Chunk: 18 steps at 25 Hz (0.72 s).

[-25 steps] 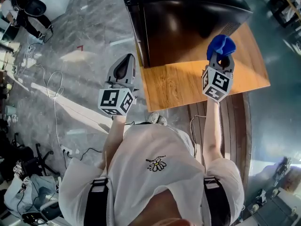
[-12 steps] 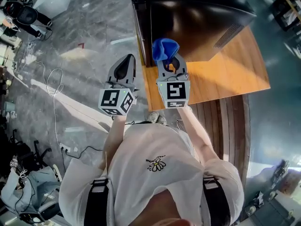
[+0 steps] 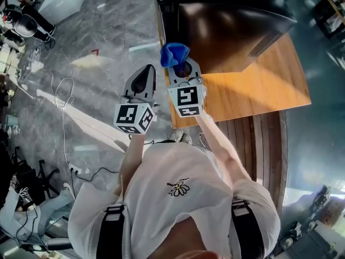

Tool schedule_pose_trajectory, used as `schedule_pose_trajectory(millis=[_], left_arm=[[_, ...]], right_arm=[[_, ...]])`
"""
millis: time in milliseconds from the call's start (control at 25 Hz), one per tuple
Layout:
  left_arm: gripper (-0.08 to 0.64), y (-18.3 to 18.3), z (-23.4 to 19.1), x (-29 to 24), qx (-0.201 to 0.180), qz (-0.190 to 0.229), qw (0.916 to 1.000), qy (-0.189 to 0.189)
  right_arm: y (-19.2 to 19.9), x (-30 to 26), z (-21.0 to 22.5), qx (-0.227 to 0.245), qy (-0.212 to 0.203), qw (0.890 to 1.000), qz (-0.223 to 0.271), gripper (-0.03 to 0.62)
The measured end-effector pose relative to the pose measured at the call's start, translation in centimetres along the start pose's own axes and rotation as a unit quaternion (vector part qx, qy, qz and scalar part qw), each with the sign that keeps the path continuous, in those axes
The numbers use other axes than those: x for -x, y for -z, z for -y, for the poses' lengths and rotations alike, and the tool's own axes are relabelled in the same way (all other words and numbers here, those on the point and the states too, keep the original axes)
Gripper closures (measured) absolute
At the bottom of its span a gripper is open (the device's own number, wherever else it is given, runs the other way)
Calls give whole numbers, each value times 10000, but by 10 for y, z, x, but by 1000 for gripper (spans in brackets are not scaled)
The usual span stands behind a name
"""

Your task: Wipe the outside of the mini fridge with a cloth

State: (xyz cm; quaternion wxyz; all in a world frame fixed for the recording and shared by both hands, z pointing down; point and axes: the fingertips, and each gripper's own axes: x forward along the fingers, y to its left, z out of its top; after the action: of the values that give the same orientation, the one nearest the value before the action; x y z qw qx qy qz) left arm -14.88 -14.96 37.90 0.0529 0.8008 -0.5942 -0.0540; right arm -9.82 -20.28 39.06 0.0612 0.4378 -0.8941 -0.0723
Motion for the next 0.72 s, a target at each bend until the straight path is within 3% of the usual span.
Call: schedule_pose_trajectory(millis=[360, 720], left_arm=[[555, 4, 0, -4, 30, -48, 10000, 70], [555, 6, 16, -15, 46, -57, 9996, 284]], right_arm=[[9, 11, 29, 69, 291, 9995, -61, 520], [22, 35, 88, 87, 918, 9955, -211, 520]])
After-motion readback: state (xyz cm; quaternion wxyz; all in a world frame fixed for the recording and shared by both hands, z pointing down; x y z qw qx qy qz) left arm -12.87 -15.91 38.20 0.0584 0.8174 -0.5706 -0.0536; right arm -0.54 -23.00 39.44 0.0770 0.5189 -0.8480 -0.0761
